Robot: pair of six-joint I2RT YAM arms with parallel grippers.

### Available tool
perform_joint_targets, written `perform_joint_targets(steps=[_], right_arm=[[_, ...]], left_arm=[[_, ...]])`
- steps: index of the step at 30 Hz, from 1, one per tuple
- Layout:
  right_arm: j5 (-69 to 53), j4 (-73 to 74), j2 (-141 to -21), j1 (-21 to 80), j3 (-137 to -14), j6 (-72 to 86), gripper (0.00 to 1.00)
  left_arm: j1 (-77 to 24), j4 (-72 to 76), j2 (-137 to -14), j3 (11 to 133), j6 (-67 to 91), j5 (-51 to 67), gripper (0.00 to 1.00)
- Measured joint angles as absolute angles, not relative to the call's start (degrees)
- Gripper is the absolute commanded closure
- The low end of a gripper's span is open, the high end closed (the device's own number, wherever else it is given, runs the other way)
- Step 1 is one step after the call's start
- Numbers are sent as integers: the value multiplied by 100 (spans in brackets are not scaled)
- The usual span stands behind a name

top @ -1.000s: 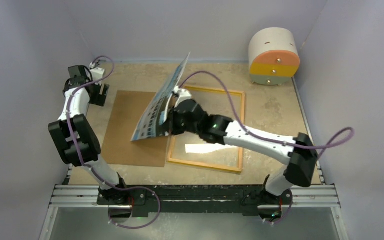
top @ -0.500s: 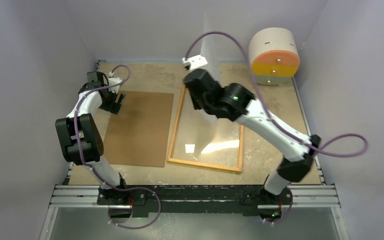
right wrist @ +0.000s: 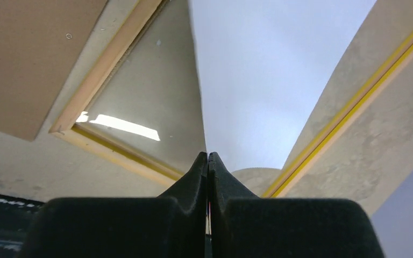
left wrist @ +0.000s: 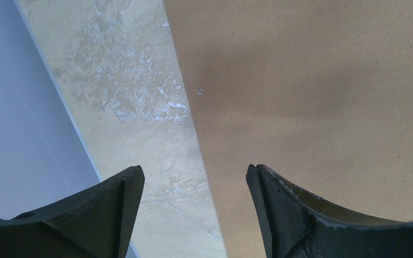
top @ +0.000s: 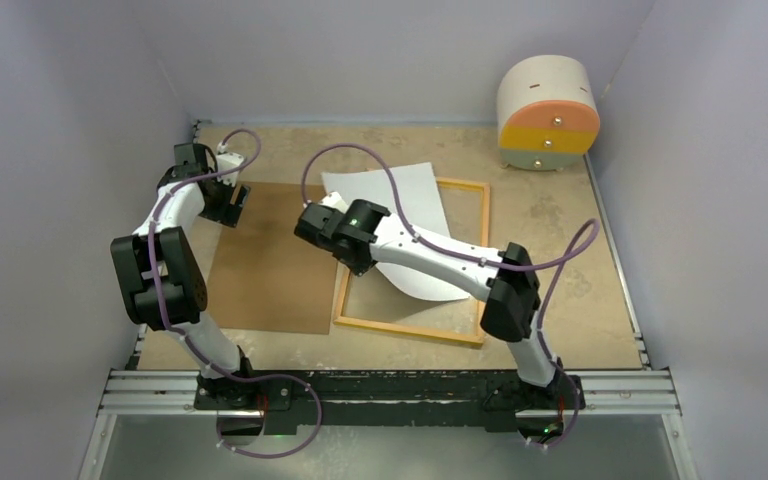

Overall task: Put the photo into the frame
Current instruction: Turn over the photo from the photo frame.

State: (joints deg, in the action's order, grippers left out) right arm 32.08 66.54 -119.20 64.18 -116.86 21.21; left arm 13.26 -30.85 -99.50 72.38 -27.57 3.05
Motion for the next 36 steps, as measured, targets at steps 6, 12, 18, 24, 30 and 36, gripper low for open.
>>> perform_joint_targets(steps=[6,12,18,24,30,36], right_arm=[[2272,6066,-11216,6042,-10923,3201,100],[1140,5214,-10842,5658,-9900,4274,100],[790,5022,-10597,5677,-8965,5701,100],[974,4783,-9660,5697,-8027,6895,100],[1559,4777,-9408,5699,-8040,7489,100],[1929,4932,-9935,5697,-8431,7811,100]], left_arm=[[1326,-3044,-9950,7229,-2720,303,24],[1326,-3013,-9950,7229,-2698,292,24],[1326,-2963,-9950,7229,-2696,279,24],[1326,-2958,-9950,7229,-2696,279,24],[1326,-2928,-9950,7220,-2696,279,24],[1326,-2880,-9953,7133,-2696,276,24]])
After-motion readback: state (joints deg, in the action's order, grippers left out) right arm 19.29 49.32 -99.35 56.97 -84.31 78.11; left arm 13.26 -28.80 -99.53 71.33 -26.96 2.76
